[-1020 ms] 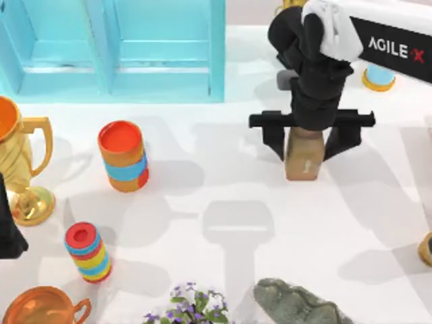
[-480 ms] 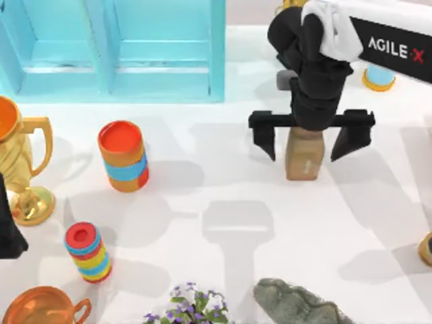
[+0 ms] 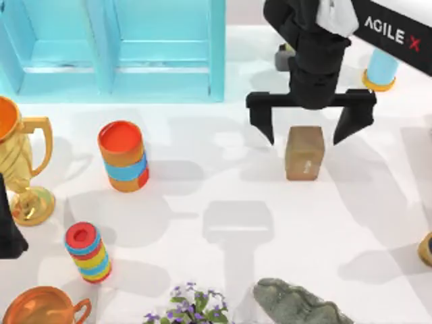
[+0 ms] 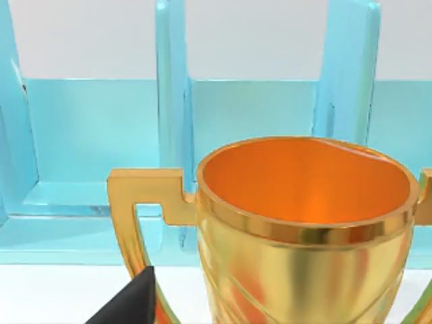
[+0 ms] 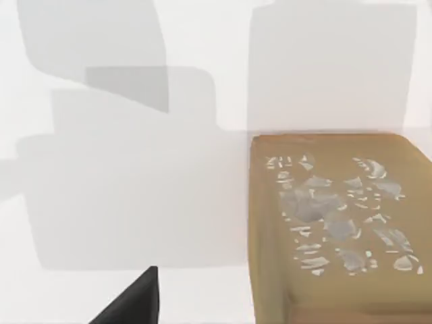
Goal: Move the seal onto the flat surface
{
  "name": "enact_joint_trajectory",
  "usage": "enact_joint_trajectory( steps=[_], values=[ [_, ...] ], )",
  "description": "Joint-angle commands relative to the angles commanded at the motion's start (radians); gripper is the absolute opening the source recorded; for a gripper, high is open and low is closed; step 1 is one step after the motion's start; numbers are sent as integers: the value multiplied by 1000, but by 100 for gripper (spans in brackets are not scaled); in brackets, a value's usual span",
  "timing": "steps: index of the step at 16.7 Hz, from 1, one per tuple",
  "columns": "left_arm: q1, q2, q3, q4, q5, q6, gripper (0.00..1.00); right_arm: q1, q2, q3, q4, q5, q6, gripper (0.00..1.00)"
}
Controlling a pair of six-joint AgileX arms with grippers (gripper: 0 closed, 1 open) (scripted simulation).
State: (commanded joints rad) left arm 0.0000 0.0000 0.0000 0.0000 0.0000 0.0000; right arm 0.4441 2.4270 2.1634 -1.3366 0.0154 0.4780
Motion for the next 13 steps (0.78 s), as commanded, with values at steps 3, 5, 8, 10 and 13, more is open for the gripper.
enact_joint_trajectory(
  steps=[3,5,8,10,13],
  values=[
    [0,0,0,0,0,0,100,2,51,239,-174,-4,0,100],
    [0,0,0,0,0,0,100,1,83,404,-295,-8,-1,100],
    [0,0,0,0,0,0,100,-2,115,606,-453,-11,-6,100],
    [0,0,0,0,0,0,100,-4,127,692,-528,-9,-9,100],
    [0,0,0,0,0,0,100,-6,133,739,-572,-7,-11,100]
  ],
)
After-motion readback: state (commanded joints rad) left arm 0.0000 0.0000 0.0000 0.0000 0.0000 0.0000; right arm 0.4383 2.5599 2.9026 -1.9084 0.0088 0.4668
